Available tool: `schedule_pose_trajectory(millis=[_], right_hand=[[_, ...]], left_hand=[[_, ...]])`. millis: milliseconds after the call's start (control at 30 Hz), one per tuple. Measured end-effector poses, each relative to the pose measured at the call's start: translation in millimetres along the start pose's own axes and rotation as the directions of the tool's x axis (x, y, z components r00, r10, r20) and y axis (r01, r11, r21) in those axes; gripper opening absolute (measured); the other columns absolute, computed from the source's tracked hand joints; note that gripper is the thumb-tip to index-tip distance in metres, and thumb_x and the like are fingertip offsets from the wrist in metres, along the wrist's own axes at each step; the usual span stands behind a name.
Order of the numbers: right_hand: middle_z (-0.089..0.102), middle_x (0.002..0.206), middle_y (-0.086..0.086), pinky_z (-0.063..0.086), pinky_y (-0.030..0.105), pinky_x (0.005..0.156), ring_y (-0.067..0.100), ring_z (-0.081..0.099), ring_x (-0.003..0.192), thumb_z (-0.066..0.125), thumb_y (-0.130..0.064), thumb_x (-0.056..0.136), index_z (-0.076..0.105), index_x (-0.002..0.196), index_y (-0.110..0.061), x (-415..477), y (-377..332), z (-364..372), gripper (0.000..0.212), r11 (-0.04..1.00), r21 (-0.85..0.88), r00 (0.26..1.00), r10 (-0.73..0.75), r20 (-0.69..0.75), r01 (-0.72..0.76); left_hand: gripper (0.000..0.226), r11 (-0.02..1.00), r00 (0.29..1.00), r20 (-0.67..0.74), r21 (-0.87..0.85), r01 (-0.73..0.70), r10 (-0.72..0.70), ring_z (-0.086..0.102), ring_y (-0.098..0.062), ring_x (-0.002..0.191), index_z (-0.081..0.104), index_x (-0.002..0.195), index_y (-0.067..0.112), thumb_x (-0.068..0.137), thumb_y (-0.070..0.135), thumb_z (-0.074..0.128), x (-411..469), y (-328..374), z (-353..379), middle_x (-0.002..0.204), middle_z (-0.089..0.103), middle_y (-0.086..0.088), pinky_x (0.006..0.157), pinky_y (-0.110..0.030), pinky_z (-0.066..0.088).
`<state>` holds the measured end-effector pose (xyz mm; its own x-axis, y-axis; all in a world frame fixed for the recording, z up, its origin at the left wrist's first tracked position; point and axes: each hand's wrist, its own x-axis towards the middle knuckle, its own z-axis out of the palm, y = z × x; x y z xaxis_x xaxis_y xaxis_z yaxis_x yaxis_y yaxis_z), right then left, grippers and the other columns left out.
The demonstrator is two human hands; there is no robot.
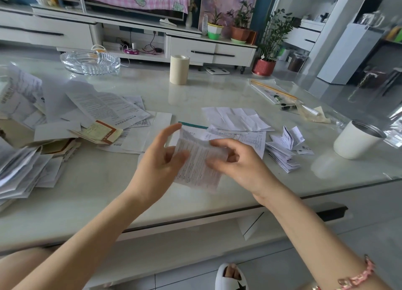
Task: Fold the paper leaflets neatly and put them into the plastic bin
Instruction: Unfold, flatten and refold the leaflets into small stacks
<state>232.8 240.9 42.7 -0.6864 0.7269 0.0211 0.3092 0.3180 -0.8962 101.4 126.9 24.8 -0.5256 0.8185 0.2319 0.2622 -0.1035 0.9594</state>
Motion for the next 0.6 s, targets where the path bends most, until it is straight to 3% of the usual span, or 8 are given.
schedule_pose_trajectory(millis=[100, 133, 200, 267, 333, 433, 533, 600], right_hand=[[0.04, 0.113, -0.009, 0.033, 0.019, 0.098, 0.008, 0.039, 0.117, 0.077, -0.023, 0.074, 0.062, 0.1, -0.032, 0, 1, 1, 0.031, 0.958, -0.245, 0.981, -0.175, -0.082, 0.15], [0.041, 0.114, -0.009, 0.032, 0.02, 0.101, 0.007, 0.039, 0.119, 0.077, -0.025, 0.074, 0.062, 0.096, -0.035, 0, -1, -1, 0.028, 0.952, -0.245, 0.98, -0.197, -0.034, 0.182], [0.055, 0.106, -0.011, 0.042, 0.024, 0.095, 0.006, 0.053, 0.105, 0.074, -0.022, 0.077, 0.063, 0.09, -0.034, -3, -7, -5, 0.021, 0.965, -0.159, 0.973, -0.188, 0.131, 0.208], [0.067, 0.091, -0.008, 0.05, 0.024, 0.084, 0.006, 0.062, 0.086, 0.071, -0.012, 0.081, 0.066, 0.088, -0.024, -5, -12, -10, 0.015, 0.983, -0.037, 0.956, -0.165, 0.241, 0.179], [0.067, 0.081, -0.003, 0.051, 0.02, 0.076, 0.006, 0.062, 0.076, 0.069, -0.007, 0.082, 0.065, 0.09, -0.02, -6, -13, -14, 0.016, 0.99, 0.02, 0.963, -0.141, 0.229, 0.14], [0.059, 0.069, -0.005, 0.043, 0.011, 0.065, 0.005, 0.055, 0.064, 0.067, -0.008, 0.083, 0.058, 0.096, -0.024, -5, -10, -18, 0.022, 0.991, 0.074, 0.989, -0.116, 0.097, 0.109], [0.059, 0.07, -0.01, 0.042, 0.01, 0.066, 0.001, 0.055, 0.065, 0.064, -0.007, 0.085, 0.06, 0.095, -0.021, -6, -8, -14, 0.018, 0.977, 0.191, 0.993, -0.105, 0.045, 0.094], [0.062, 0.076, -0.007, 0.044, 0.01, 0.068, -0.001, 0.057, 0.07, 0.064, -0.004, 0.085, 0.063, 0.095, -0.019, -7, -7, -9, 0.019, 0.965, 0.251, 0.992, -0.099, 0.079, 0.077]], left_hand=[[0.046, 0.99, 0.991, 0.065, 0.078, -0.118, 0.113, 0.062, -0.028, 0.079, 0.036, 0.127, 0.042, 0.096, 0.011, 0.048, -2, -2, 0, 0.087, 0.07, -0.007, 0.069, -0.043, 0.051], [0.047, 0.985, 0.986, 0.098, 0.09, -0.148, 0.139, 0.06, -0.032, 0.077, 0.035, 0.126, 0.046, 0.096, 0.013, 0.047, -2, -3, -1, 0.085, 0.068, -0.011, 0.068, -0.049, 0.049], [0.047, 0.977, 0.974, 0.147, 0.105, -0.188, 0.171, 0.056, -0.039, 0.076, 0.034, 0.127, 0.05, 0.096, 0.018, 0.046, -3, -3, -2, 0.083, 0.063, -0.02, 0.066, -0.054, 0.046], [0.044, 0.975, 0.973, 0.142, 0.106, -0.196, 0.181, 0.055, -0.035, 0.073, 0.038, 0.126, 0.048, 0.096, 0.017, 0.047, -3, -4, -2, 0.079, 0.062, -0.016, 0.064, -0.049, 0.047], [0.042, 0.972, 0.978, 0.078, 0.118, -0.202, 0.194, 0.054, -0.017, 0.072, 0.045, 0.118, 0.046, 0.094, 0.012, 0.05, -3, -6, -2, 0.078, 0.059, 0.004, 0.064, -0.03, 0.047], [0.038, 0.911, 0.969, -0.025, 0.347, -0.222, 0.246, 0.049, -0.006, 0.097, 0.052, 0.117, 0.041, 0.089, 0.015, 0.058, -2, -4, -3, 0.112, 0.047, 0.01, 0.081, -0.013, 0.042], [0.036, 0.912, 0.987, 0.121, 0.386, -0.142, 0.103, 0.047, 0.001, 0.104, 0.06, 0.12, 0.029, 0.087, 0.039, 0.051, -3, -2, -2, 0.121, 0.046, 0.012, 0.081, 0.0, 0.034], [0.046, 0.935, 0.963, 0.267, 0.346, -0.071, -0.026, 0.055, 0.003, 0.092, 0.058, 0.119, 0.028, 0.081, 0.052, 0.049, -8, -4, 4, 0.108, 0.06, 0.012, 0.079, -0.008, 0.042]])
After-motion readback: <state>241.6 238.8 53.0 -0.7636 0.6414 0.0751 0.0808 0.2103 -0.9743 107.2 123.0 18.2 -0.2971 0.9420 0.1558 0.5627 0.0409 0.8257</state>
